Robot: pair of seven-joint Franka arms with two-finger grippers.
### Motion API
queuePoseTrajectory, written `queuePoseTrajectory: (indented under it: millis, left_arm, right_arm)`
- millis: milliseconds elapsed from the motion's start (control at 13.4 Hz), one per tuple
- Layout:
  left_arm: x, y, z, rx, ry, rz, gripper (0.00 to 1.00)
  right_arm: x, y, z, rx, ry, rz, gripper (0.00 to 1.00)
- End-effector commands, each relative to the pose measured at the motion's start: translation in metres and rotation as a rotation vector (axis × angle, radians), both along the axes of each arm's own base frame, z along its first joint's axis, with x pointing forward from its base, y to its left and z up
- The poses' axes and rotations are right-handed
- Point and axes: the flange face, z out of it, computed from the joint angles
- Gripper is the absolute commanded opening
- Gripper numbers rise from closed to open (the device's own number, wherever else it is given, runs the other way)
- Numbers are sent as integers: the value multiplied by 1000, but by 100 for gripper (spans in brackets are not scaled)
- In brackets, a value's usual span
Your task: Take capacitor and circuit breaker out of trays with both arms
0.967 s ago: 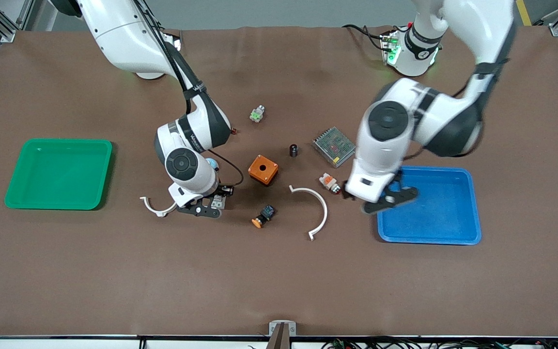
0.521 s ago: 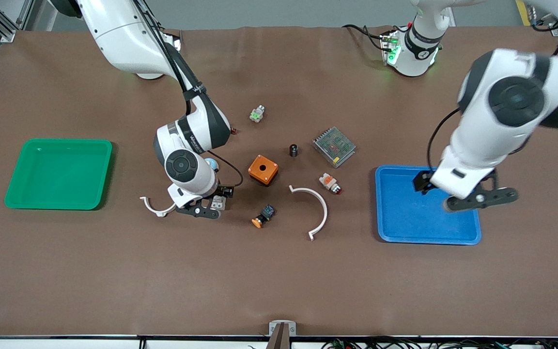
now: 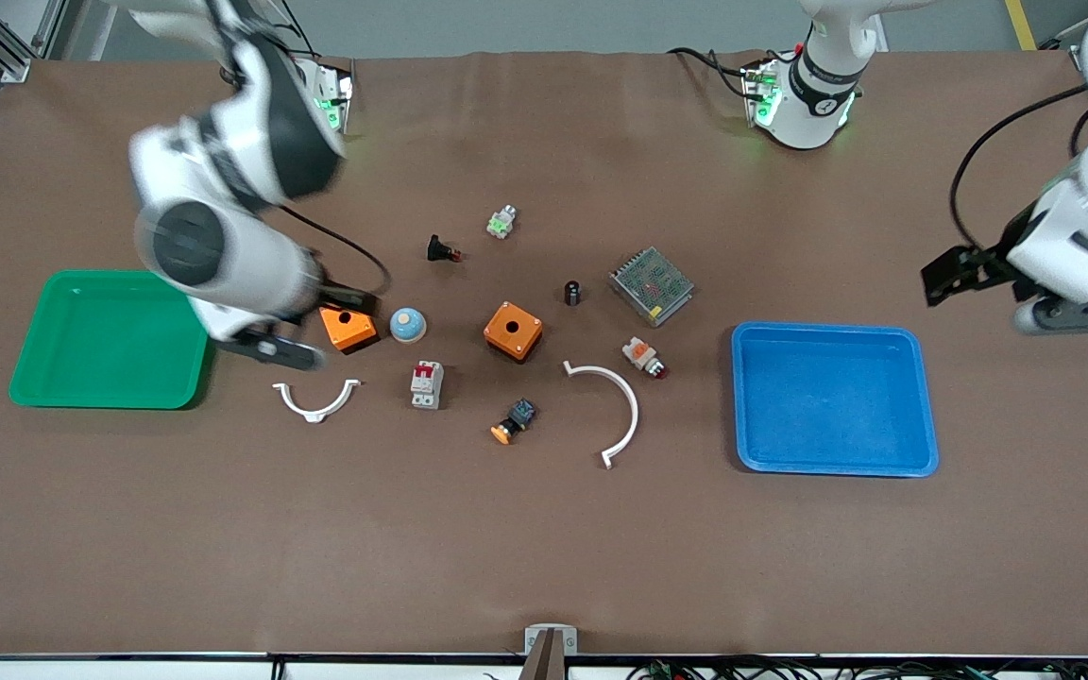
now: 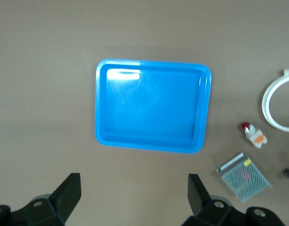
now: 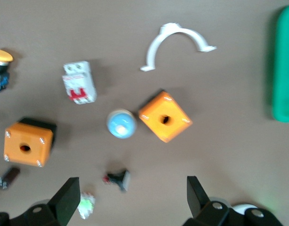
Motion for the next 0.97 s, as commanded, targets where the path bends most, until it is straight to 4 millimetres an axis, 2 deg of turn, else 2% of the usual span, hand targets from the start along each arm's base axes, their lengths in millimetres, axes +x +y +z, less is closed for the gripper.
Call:
queuePoseTrajectory:
  millis: [0, 149, 298, 669, 893]
  left_arm:
    - [-22, 22, 11, -20, 23, -33, 100]
    - [-28, 30, 13, -18, 23, -23, 100]
    - [-33, 28, 23, -18, 4, -24, 100]
    - [-34, 32, 24, -19, 3, -17, 100]
    - [-37, 38, 25, -26, 3, -8, 100]
  right_arm:
    - [-24, -89, 30, 67, 1, 13, 100]
    - [-27, -151, 36, 97, -13, 42, 100]
    - [-26, -190, 40, 92, -29, 61, 100]
    - [-34, -227, 68, 76, -107, 83, 100]
    - [-36, -235, 79, 36, -147, 106, 100]
